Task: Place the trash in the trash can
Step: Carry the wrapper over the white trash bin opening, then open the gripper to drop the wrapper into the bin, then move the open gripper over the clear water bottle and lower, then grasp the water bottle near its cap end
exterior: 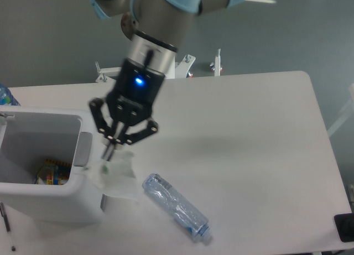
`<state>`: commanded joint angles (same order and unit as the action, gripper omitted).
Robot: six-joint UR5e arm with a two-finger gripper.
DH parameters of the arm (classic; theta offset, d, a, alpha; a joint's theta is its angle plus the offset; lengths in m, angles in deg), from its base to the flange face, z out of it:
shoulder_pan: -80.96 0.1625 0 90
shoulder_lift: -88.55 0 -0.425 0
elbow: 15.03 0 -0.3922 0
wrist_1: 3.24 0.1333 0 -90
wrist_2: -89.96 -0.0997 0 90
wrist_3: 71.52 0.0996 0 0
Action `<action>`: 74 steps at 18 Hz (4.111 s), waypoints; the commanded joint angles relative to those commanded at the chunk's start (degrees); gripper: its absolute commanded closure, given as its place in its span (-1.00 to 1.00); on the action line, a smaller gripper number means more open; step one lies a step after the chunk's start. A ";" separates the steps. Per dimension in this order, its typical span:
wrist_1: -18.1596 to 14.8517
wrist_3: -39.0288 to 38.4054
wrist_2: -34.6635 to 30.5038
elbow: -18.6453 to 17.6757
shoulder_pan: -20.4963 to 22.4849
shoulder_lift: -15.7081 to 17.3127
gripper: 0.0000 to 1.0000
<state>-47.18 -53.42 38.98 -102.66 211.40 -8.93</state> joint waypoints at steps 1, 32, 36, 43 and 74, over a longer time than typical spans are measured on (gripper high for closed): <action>0.00 -0.09 0.00 -0.17 -0.97 0.35 1.00; -0.44 0.61 -4.12 -2.29 5.96 -2.72 -1.00; -1.22 0.00 -5.01 1.04 7.55 -7.02 -1.00; -9.23 -0.79 -12.30 4.39 11.94 -13.17 -1.00; -20.21 -24.61 -39.37 17.40 3.07 -34.01 -1.00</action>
<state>-67.40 -78.02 -0.38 -85.26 214.46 -42.93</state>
